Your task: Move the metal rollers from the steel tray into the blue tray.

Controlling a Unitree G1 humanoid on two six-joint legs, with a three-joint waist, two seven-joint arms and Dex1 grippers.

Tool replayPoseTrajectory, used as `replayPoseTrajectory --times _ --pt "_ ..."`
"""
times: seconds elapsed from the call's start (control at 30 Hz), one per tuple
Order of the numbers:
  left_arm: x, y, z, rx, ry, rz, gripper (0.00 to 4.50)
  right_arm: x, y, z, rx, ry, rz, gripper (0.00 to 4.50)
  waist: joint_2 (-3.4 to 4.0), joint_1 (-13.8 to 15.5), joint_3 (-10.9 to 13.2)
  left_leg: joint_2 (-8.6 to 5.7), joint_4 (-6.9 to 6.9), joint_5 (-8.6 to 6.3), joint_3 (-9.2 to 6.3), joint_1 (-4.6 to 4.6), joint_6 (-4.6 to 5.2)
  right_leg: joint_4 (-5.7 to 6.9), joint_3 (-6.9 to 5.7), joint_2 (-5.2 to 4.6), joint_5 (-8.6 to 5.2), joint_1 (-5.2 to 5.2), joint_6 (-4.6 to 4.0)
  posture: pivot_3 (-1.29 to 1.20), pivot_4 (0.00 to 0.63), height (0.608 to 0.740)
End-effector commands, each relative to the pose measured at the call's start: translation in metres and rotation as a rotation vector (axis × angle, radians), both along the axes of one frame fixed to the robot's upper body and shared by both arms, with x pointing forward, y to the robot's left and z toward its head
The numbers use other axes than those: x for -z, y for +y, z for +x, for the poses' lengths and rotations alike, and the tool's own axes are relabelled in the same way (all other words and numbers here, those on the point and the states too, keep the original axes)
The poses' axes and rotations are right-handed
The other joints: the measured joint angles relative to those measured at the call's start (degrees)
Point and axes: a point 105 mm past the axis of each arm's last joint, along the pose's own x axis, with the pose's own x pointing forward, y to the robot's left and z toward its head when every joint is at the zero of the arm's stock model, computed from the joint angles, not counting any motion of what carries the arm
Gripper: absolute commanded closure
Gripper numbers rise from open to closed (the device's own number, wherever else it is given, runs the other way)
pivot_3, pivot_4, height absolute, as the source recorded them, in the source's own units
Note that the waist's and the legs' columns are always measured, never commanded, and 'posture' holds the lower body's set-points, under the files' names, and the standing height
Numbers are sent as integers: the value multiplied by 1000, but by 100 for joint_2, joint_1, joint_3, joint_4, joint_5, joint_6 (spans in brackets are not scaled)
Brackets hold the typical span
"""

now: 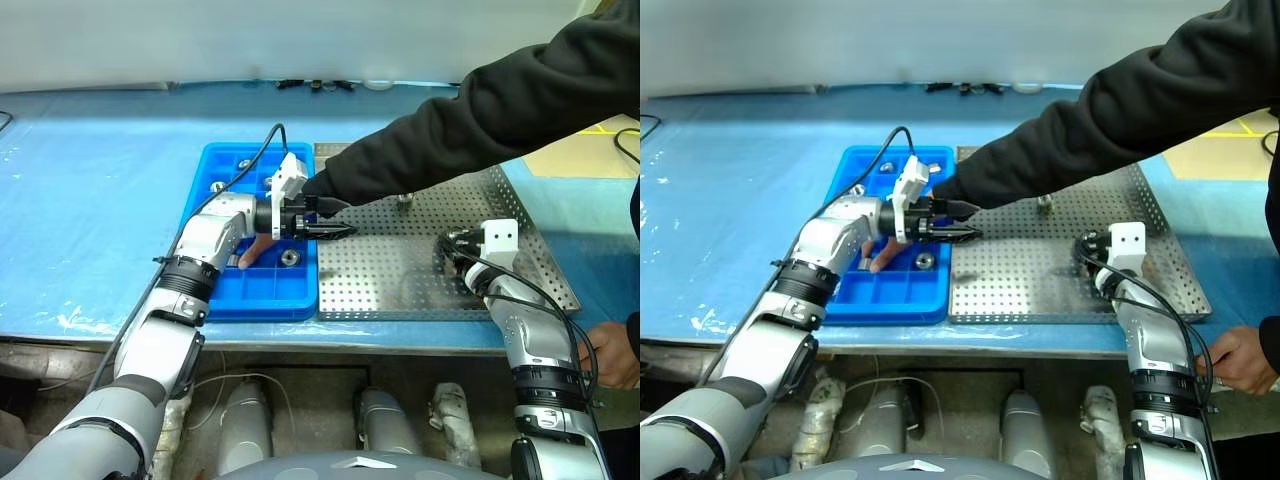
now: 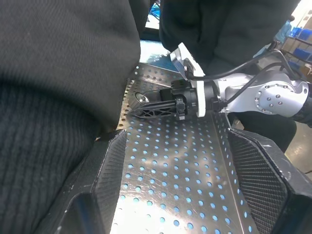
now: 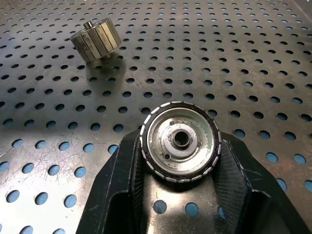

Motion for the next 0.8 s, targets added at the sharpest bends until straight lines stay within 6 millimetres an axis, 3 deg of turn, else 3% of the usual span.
replayPoseTrajectory --times 0.03,0.5,0.8 --pt "-15 4 1 -12 -52 -26 1030 -2 5 -1 -19 -12 13 2876 0 3 0 0 0 0 0 0 0 0 0 0 0 0 0 -299 150 740" --pt "-15 11 4 -36 -55 -22 1030 -31 9 -19 -83 -34 11 2876 0 -3 0 0 -15 -3 1 -1 4 -22 1 -1 0 -4 0 -303 150 740" --pt "-15 12 3 -40 -53 -26 1030 -42 29 -23 -156 -53 31 2876 0 -1 0 -1 -18 -5 1 -1 6 -24 3 -1 0 -8 0 -292 150 740"
